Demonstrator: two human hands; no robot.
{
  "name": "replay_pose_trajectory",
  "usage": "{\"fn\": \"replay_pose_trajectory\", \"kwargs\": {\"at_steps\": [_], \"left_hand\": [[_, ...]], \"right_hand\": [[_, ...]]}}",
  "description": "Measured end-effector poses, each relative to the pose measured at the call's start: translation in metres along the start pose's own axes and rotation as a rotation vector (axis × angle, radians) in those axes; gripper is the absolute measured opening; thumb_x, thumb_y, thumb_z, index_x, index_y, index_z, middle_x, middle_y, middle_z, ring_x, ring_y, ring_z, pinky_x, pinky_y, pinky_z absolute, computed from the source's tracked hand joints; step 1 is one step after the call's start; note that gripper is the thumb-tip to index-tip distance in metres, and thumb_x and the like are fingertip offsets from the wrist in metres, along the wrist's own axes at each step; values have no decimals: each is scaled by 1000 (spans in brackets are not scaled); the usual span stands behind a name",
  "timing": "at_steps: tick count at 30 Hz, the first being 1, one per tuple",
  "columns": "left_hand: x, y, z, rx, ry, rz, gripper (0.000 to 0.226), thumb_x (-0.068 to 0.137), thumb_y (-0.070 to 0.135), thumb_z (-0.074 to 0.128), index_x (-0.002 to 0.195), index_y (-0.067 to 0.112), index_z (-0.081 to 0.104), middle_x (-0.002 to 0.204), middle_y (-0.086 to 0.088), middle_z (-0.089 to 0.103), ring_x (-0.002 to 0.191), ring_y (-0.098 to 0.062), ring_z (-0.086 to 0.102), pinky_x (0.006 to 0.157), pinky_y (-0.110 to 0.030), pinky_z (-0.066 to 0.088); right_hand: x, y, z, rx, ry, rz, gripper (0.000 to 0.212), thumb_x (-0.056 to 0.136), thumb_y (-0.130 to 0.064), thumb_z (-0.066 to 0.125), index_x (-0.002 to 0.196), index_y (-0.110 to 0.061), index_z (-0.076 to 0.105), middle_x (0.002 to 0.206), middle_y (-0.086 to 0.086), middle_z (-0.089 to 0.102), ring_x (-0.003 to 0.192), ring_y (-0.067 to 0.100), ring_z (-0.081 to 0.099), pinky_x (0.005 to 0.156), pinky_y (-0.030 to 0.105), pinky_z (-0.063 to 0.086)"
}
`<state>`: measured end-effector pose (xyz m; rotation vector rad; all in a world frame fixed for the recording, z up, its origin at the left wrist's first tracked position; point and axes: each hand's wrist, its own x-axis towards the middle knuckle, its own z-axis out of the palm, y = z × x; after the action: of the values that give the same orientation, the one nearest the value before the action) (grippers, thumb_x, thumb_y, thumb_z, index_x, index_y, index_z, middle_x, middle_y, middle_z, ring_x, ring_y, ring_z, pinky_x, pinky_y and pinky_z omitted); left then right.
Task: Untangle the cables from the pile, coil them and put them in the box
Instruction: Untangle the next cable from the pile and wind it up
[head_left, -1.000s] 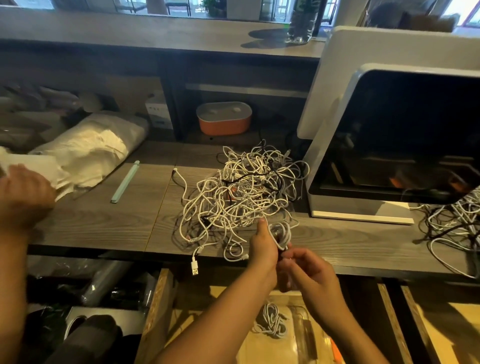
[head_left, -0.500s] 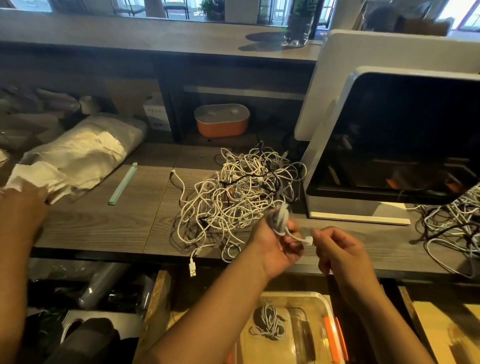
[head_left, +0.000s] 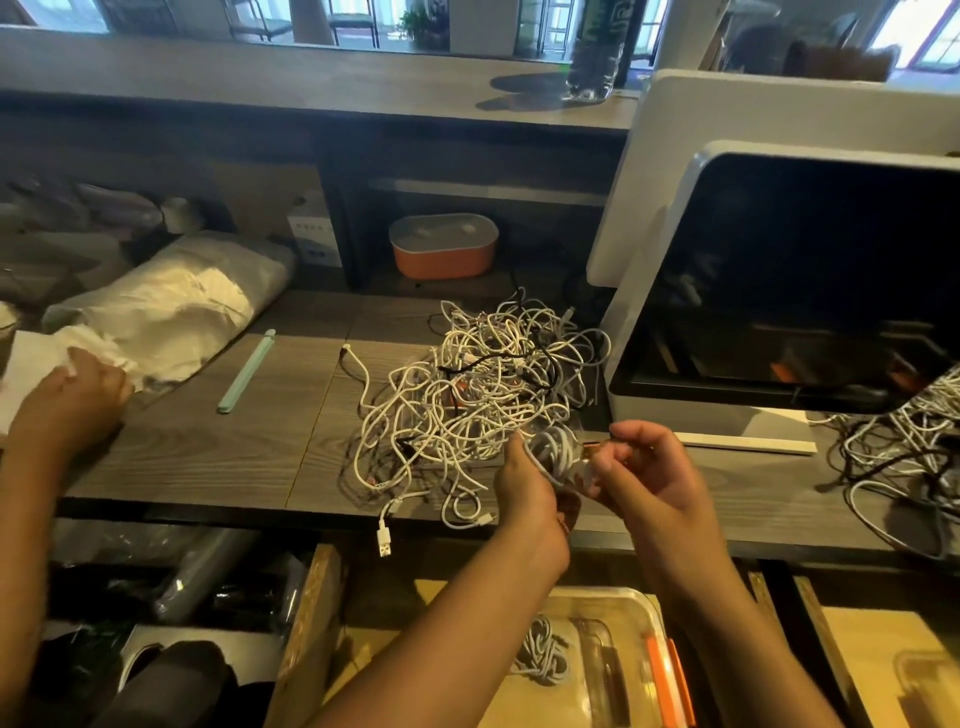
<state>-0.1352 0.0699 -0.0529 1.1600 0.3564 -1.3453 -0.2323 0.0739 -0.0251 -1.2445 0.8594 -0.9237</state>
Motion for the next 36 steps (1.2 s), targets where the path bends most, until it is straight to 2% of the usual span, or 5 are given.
{"fn": "replay_pose_trajectory", "kwargs": {"at_steps": [4, 9, 13, 27, 36], "left_hand": [[8, 0, -8, -62, 15, -67, 44, 98, 45, 35, 80, 12, 57, 76, -8, 59, 69, -22, 57, 63, -32, 46], [-8, -1, -4, -40, 3, -182, 42, 93, 40, 42, 99, 5, 66, 103, -17, 67, 99, -31, 63, 93, -40, 50], [-17, 4, 4, -46, -86, -137, 33, 92, 33, 42, 89, 8, 64, 75, -10, 62, 66, -21, 57, 55, -25, 46], [-13, -9, -8, 380, -97, 326, 44, 96, 49, 40, 89, 12, 64, 88, -11, 67, 79, -23, 62, 71, -34, 48], [-13, 0, -15, 560, -209, 312, 43, 99, 42, 36, 71, 18, 60, 68, -1, 62, 65, -15, 56, 64, -28, 43]], "right_hand": [[-5, 2, 12, -438, -176, -192, 17, 87, -12, 58, 94, -28, 59, 93, -13, 61, 91, 6, 61, 78, 21, 52], [2, -3, 7, -442, -7, -273, 32, 85, -7, 61, 93, -38, 60, 91, -11, 64, 90, 3, 62, 77, 16, 52], [6, -6, -5, -447, 86, -224, 29, 81, -12, 68, 90, -37, 57, 82, -8, 63, 78, 4, 63, 63, 15, 53], [-3, -2, -23, -481, -199, -197, 38, 82, 2, 62, 97, -32, 71, 96, -16, 69, 91, 3, 64, 74, 16, 52], [-9, 15, -20, -543, -42, -373, 57, 76, -1, 70, 99, -53, 65, 96, -27, 66, 92, -2, 63, 74, 9, 49]]}}
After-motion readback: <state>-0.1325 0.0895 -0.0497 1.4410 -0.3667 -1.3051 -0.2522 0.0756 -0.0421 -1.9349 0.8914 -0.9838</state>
